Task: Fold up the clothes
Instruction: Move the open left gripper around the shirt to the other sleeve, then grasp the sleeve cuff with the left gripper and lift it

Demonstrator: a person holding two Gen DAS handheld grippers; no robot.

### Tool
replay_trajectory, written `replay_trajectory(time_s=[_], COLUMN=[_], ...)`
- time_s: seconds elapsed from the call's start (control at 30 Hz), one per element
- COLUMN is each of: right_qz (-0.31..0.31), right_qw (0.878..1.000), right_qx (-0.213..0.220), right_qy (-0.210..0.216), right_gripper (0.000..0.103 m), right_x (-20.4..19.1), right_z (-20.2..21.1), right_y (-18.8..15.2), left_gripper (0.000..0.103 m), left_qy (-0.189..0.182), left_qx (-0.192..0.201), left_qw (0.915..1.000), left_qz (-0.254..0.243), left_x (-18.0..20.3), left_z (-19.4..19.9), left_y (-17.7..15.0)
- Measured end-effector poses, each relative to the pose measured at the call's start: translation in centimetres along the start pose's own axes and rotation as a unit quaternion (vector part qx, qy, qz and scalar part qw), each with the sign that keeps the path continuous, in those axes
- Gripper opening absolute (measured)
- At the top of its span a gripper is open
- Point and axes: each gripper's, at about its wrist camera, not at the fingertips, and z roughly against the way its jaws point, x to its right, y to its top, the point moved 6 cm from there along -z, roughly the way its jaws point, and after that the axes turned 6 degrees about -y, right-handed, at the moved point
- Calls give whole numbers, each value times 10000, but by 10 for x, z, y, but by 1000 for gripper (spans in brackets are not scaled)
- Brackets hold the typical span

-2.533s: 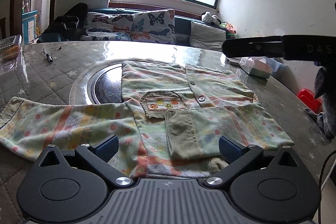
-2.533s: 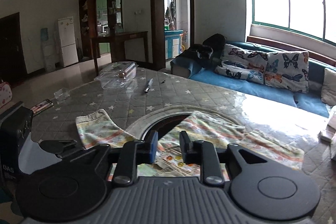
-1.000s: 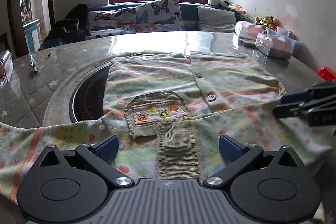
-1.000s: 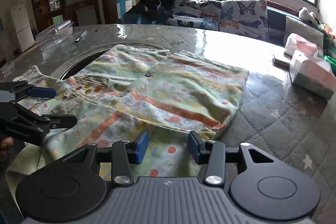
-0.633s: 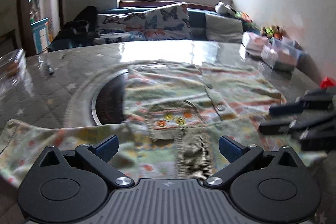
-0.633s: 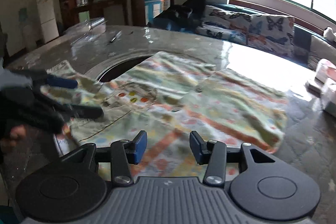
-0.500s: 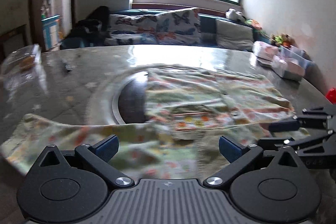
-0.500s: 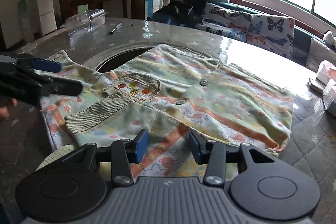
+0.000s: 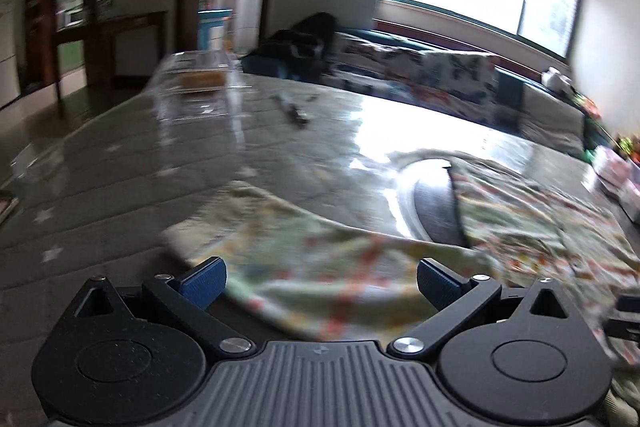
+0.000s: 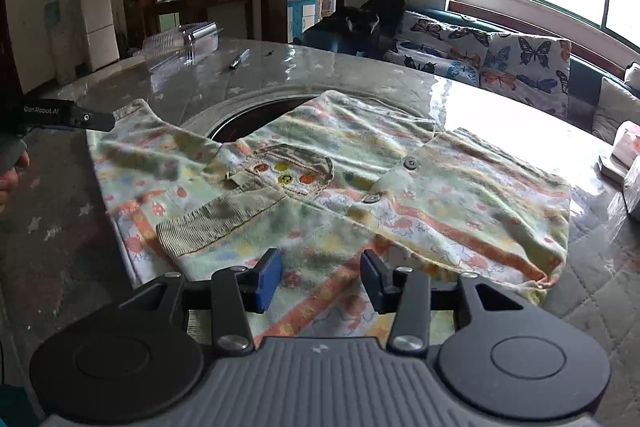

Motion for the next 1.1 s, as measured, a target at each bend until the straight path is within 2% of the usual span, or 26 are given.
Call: replay_trajectory(time_s=[0.13, 0.33, 0.43, 0.53, 0.67, 0.87, 0.93, 1.0, 1.07, 1.1], right_qz=[-42, -111, -125, -162, -199, -273, -315, -341, -363, -371], right_qw=[10000, 9999, 9999, 9998, 9998, 9996, 9995, 9994, 9993, 9992], right_qx=[0, 16, 37, 66, 73, 81, 92, 98, 110, 119], right_qy=[-26, -12, -6, -2, 7, -3, -11, -21, -30, -33], right_gripper=[45, 45, 45, 45, 45, 45, 45, 45, 45, 45], right_x=[1, 1, 0, 0, 0, 2, 4, 5, 6, 6], right_z=[4, 8, 10, 11, 13, 14, 15, 17, 18, 19], right_y=[-1, -1, -1, 0, -1, -3, -4, -5, -5, -6], left_gripper=[103, 103, 101, 92, 86, 66, 54, 47, 33, 21], left_qy=[258, 374, 473, 501, 685, 1045, 1228, 1263, 1196, 1095], left_qx=[19, -36, 99, -10, -22, -8, -45, -35, 25, 59], left_qw=[9995, 9950, 9942, 9918, 9903, 9876, 9865, 9865, 9862, 9866], left_qz=[201, 922, 962, 1172, 1205, 1172, 1085, 1042, 1140, 1209], left_x=[-27, -59, -62, -66, -69, -71, -71, -70, -70, -70], left_z=[-2, -12, -13, -19, -21, -26, -29, -30, -30, -29], left_y=[6, 10, 11, 10, 10, 14, 15, 16, 16, 16])
